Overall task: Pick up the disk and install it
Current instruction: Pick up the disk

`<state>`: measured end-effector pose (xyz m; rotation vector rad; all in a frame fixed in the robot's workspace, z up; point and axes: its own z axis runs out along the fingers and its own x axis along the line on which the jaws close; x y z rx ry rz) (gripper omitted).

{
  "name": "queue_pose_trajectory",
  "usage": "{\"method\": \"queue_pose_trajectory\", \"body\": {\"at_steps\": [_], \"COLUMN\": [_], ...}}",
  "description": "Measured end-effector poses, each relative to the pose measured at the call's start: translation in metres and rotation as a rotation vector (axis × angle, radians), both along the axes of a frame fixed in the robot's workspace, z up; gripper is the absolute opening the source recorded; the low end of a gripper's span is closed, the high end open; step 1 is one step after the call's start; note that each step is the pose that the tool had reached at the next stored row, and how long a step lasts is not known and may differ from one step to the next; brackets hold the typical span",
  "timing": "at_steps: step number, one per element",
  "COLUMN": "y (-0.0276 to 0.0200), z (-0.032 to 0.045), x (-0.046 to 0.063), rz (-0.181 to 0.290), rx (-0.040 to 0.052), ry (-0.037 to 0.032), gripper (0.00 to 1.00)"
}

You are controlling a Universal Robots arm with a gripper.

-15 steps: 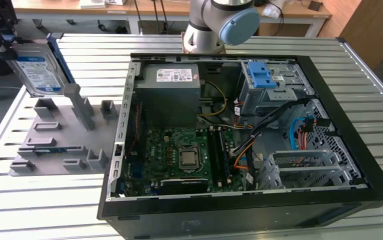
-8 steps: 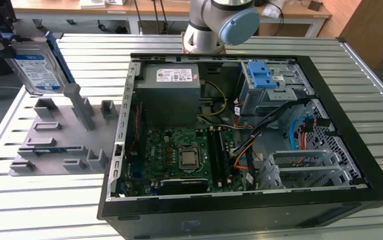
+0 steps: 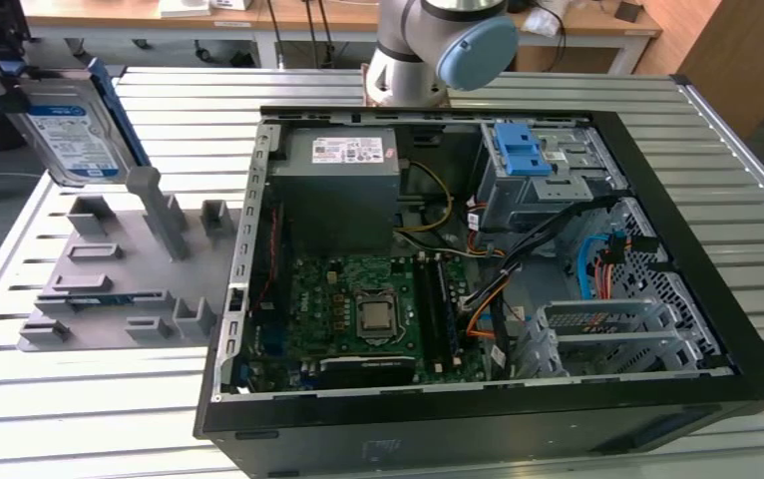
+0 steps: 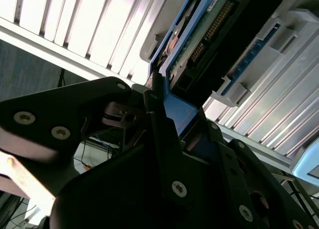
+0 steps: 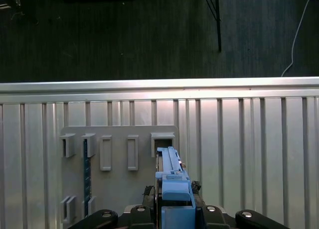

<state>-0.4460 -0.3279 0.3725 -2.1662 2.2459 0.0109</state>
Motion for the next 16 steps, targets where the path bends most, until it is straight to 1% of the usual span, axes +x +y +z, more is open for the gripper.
{"method": "queue_pose_trajectory", "body": {"at_steps": [16], "y": [0.0], "z": [0.0085], "x": [-0.0001], "rz": [0.0], "rx": [0.0], "ry": [-0.0013], "gripper": [0.36]}}
